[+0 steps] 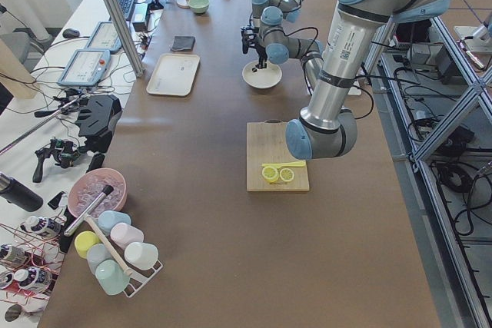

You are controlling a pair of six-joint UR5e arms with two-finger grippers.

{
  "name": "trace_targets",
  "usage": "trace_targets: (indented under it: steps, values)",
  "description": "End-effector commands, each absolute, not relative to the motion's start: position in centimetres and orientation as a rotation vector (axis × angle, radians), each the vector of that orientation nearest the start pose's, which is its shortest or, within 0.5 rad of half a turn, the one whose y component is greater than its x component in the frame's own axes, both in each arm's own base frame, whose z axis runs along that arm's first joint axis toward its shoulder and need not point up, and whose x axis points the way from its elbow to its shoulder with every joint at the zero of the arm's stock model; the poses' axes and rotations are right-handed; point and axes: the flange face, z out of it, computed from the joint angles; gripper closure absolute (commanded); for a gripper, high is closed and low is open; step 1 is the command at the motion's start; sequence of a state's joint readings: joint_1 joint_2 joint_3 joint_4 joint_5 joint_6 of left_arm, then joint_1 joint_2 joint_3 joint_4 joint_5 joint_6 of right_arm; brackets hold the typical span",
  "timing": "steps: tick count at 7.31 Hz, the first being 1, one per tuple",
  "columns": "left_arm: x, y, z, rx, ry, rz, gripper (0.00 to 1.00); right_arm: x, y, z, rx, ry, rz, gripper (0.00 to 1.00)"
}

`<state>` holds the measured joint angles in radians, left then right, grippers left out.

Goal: Place red cherry on plate
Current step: 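Lift the cherries with the left gripper while the right gripper slides the plate closer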

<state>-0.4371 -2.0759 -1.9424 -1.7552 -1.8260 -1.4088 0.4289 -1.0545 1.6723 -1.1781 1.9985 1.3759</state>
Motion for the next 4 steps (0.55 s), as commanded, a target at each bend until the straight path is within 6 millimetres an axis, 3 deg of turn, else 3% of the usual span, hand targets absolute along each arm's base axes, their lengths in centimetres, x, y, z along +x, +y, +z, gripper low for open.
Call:
trace_targets:
  steps: [1, 2, 3, 4]
  values:
    - [50.5, -33.6, 19.5, 0.095, 1.062, -0.114, 0.79, -56.9, -35.3, 26.7, -0.054, -1.059, 0.001, 0.93]
    - [50.9, -33.1, 19.6, 0.088, 1.061, -0.110, 0.79, -56.6, -35.6, 26.2, -0.045, -1.064, 0.070, 0.02]
    - [52.0, -31.9, 19.8, 0.077, 1.053, -0.130, 0.79, -56.4, -35.6, 25.8, -0.032, -1.070, 0.084, 0.00]
    - [52.8, -31.1, 20.1, 0.092, 1.044, -0.127, 0.79, -53.7, -37.0, 24.7, -0.019, -1.101, 0.103, 0.00]
